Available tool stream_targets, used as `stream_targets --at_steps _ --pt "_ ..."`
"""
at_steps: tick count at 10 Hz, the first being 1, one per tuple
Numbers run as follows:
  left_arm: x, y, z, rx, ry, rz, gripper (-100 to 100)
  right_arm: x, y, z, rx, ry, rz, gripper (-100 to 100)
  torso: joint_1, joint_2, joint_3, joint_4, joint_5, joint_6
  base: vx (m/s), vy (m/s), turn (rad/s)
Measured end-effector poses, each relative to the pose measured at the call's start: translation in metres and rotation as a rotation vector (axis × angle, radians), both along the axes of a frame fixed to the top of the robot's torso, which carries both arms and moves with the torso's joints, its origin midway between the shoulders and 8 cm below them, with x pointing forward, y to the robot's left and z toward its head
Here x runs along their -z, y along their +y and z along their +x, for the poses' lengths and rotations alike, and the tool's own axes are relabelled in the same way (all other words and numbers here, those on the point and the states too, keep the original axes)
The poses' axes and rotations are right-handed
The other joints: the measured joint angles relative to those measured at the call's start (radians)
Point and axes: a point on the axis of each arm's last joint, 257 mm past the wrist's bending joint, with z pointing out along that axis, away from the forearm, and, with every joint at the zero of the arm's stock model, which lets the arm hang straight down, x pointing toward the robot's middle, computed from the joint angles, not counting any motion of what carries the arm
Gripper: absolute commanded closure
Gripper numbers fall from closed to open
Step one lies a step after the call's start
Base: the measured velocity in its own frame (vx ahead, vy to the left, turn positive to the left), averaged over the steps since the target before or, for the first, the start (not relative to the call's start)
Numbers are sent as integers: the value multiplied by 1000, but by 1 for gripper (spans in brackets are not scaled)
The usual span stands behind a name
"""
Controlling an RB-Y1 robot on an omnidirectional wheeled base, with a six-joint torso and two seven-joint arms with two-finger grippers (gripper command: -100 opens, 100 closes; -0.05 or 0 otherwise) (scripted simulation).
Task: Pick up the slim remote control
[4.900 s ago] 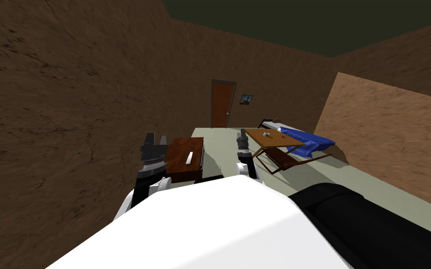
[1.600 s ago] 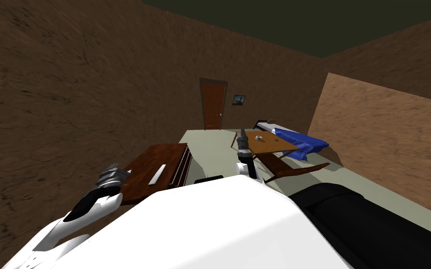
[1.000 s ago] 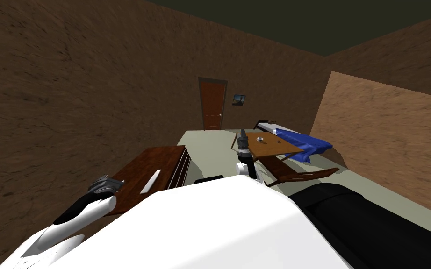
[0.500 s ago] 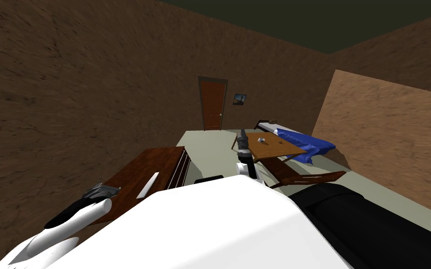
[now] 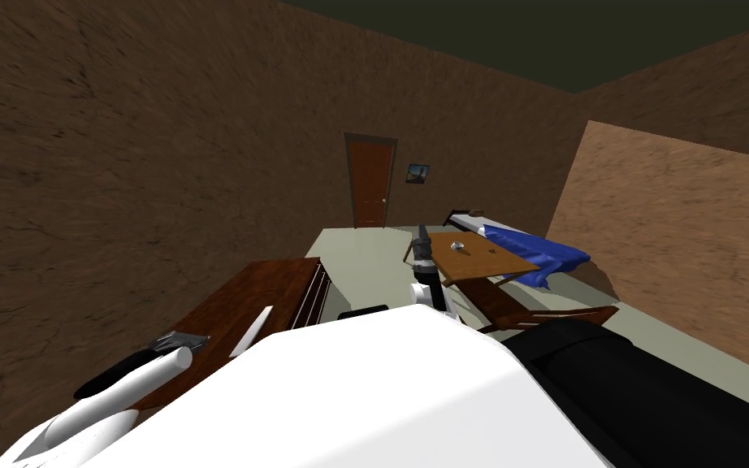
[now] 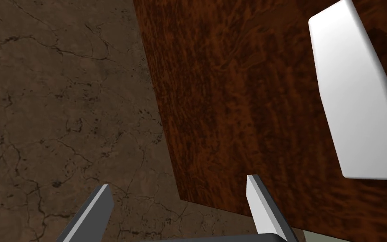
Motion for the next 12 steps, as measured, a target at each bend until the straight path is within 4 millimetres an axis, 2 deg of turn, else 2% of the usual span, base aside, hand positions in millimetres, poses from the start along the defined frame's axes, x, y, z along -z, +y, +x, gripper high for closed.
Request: stream_targets --at_steps 2,5,6,7,12 --pt "24 2 -20 -54 32 -74 -100 0 0 0 0 0 0 0 1 0 0 0 0 0 103 25 11" --pt "58 -9 -43 -124 80 -177 -100 0 0 0 0 0 0 0 1 2 1 0 0 0 72 22 7" --pt "61 -12 -49 -130 89 -188 -100 0 0 0 0 0 0 0 0 4 2 1 0 0 51 38 23" --pt "72 -19 -59 -154 102 -227 -100 0 0 0 0 0 0 0 2 4 2 1 0 0 65 40 12" --pt "107 -51 -80 -227 162 -386 -100 0 0 0 0 0 0 0 2 2 1 0 0 0 82 39 12"
